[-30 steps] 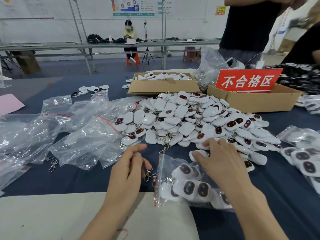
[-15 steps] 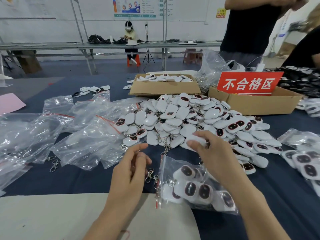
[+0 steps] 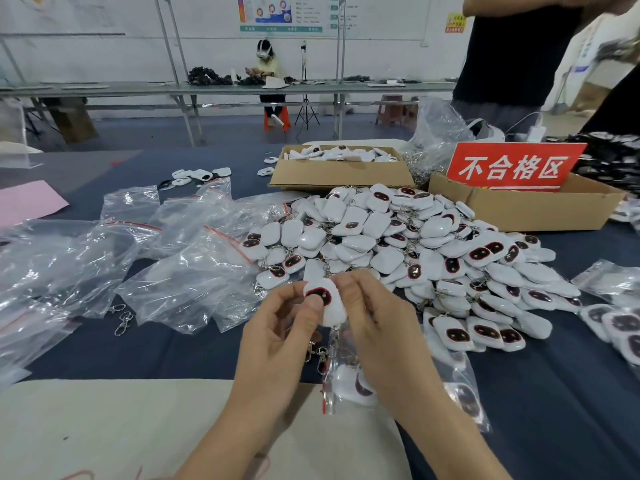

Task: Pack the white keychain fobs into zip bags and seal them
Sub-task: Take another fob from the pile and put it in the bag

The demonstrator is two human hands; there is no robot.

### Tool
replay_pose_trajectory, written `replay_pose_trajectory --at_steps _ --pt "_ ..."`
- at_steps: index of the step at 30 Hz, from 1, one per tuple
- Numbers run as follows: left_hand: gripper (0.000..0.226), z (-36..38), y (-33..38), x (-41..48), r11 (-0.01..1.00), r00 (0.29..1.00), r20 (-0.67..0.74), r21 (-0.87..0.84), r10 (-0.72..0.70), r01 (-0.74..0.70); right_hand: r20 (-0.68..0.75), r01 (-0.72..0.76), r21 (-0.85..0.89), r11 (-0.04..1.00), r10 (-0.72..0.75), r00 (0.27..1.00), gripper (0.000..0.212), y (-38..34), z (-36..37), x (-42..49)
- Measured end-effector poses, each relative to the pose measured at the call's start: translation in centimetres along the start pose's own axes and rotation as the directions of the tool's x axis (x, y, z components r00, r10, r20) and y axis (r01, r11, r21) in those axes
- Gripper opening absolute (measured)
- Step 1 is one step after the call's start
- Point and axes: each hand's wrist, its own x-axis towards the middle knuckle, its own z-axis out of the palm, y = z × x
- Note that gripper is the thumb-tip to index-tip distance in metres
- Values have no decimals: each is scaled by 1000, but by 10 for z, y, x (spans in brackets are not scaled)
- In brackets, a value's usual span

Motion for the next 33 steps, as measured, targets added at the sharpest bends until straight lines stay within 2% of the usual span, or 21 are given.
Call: replay_pose_trajectory --at_steps 2,5,10,15,22,27,33 --pt "25 -1 0 1 1000 1000 -14 19 10 -10 -47 31 -21 999 -32 998 21 2 0 -1" --pt "30 -4 0 2 999 1000 -4 39 6 -6 54 -74 137 988 67 996 13 -1 -1 1" --pt "32 -7 1 3 999 999 -1 12 -33 33 123 -107 214 971 81 989 21 0 0 2" --pt "32 -9 2 5 998 998 0 8 -67 67 160 -113 256 960 73 984 39 -3 0 2" --pt "27 -5 1 2 999 998 28 -6 -52 52 121 -147 411 900 106 987 21 -4 -1 2" --pt "27 -4 0 -1 999 995 91 14 -31 30 96 -165 450 878 136 986 21 -3 -2 2" --pt "30 -4 -4 -2 999 998 69 42 -6 3 98 -162 440 883 133 986 27 2 2 3"
